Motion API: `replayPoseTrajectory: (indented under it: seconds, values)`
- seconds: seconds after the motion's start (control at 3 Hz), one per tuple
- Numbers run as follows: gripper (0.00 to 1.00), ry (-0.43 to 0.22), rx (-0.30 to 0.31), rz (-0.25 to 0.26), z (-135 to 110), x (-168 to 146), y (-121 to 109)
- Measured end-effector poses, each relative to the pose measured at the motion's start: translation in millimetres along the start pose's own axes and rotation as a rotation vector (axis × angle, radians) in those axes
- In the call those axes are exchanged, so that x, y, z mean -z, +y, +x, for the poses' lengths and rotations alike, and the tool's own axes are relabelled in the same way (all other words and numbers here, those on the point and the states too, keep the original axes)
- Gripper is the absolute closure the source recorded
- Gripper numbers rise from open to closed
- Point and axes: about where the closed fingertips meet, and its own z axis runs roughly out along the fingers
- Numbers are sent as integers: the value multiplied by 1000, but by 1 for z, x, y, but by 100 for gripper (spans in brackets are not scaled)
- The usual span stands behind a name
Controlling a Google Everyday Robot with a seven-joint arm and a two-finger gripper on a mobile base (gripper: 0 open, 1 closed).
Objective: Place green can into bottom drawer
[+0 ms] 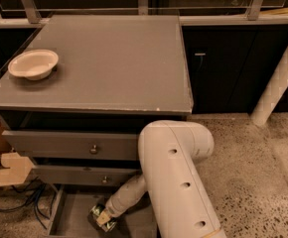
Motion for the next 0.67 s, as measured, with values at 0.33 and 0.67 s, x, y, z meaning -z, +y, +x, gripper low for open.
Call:
replayPoseTrajectory:
  seconds: [0.33, 0.67]
  values:
    - [100, -8, -40, 24, 5, -7, -15]
    - [100, -8, -40, 24, 5, -7, -15]
